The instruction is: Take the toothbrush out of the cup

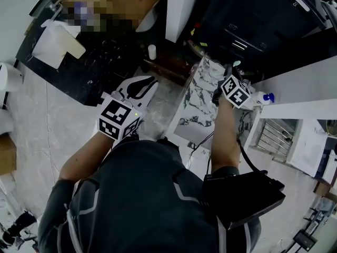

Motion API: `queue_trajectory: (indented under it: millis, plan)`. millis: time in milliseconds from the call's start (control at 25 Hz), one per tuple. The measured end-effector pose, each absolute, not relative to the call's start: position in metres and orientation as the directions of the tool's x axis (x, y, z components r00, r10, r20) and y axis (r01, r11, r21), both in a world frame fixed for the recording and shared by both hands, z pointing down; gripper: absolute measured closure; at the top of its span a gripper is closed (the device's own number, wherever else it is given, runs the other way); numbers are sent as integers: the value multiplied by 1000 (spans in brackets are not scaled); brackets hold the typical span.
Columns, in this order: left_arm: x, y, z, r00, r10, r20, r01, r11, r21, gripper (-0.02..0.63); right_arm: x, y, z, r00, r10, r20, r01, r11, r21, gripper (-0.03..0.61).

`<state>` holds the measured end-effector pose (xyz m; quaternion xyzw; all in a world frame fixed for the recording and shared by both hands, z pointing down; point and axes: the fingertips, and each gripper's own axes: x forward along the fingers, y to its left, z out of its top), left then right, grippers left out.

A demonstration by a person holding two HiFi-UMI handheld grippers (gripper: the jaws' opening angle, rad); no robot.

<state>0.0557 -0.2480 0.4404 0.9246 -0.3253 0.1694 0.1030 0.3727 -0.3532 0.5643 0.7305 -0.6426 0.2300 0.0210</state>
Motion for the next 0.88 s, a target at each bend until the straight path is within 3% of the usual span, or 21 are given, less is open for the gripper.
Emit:
queue_trajectory:
  millis: [240, 880]
  plan:
    - [55, -253, 425, 794, -504, 340, -573, -806, 145, 571, 345, -332, 505, 46, -959, 280, -965, -115, -237, 535]
    - [52, -289, 368, 901, -407, 150, -426, -895, 132, 604, 292, -242, 350, 57, -990, 127, -990, -72, -120, 535]
